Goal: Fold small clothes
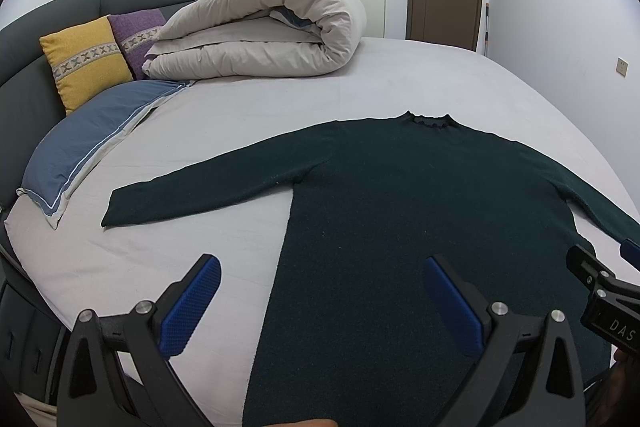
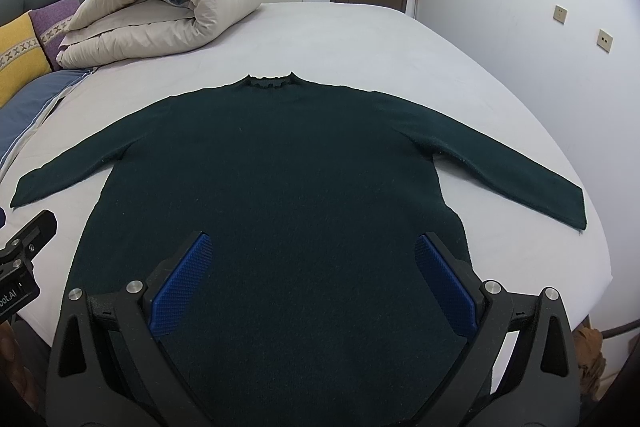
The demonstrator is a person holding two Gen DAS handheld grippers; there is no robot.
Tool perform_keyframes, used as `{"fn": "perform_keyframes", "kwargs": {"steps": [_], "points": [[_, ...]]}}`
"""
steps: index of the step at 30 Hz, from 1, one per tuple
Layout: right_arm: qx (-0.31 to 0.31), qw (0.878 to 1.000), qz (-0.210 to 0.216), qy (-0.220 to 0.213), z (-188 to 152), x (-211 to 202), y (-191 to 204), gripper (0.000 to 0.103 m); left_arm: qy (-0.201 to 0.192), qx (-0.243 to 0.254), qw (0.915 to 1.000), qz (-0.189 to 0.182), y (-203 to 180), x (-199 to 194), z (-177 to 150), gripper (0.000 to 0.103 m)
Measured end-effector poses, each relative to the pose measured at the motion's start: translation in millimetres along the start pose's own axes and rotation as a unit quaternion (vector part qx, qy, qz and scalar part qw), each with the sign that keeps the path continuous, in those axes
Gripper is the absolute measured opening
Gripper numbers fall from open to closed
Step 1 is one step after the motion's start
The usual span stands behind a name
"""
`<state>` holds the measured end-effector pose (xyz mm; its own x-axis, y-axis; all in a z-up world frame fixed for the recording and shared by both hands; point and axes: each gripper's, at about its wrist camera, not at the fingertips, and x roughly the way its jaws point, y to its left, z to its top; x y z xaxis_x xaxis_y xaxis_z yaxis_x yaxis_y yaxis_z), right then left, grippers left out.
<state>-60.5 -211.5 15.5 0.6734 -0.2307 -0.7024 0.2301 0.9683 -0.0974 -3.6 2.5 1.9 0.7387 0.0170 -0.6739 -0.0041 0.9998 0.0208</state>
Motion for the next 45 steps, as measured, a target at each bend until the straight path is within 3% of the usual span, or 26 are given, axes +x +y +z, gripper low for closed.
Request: {"fn": "perform_keyframes", "kwargs": {"steps": [38, 45], "points": [[-0.003, 1.000, 0.002, 0.008, -3.3, 2.6, 7.0, 0.103, 0.010, -0.005, 0.9999, 0.004, 4.3, 4.9, -17.1, 0.103], [0.016, 1.000, 0.012, 0.009, 1.1, 13.2, -15.8, 0.103, 0.003, 0.005, 0.9999, 0.009, 2.9, 3.1, -27.1, 0.103]]}}
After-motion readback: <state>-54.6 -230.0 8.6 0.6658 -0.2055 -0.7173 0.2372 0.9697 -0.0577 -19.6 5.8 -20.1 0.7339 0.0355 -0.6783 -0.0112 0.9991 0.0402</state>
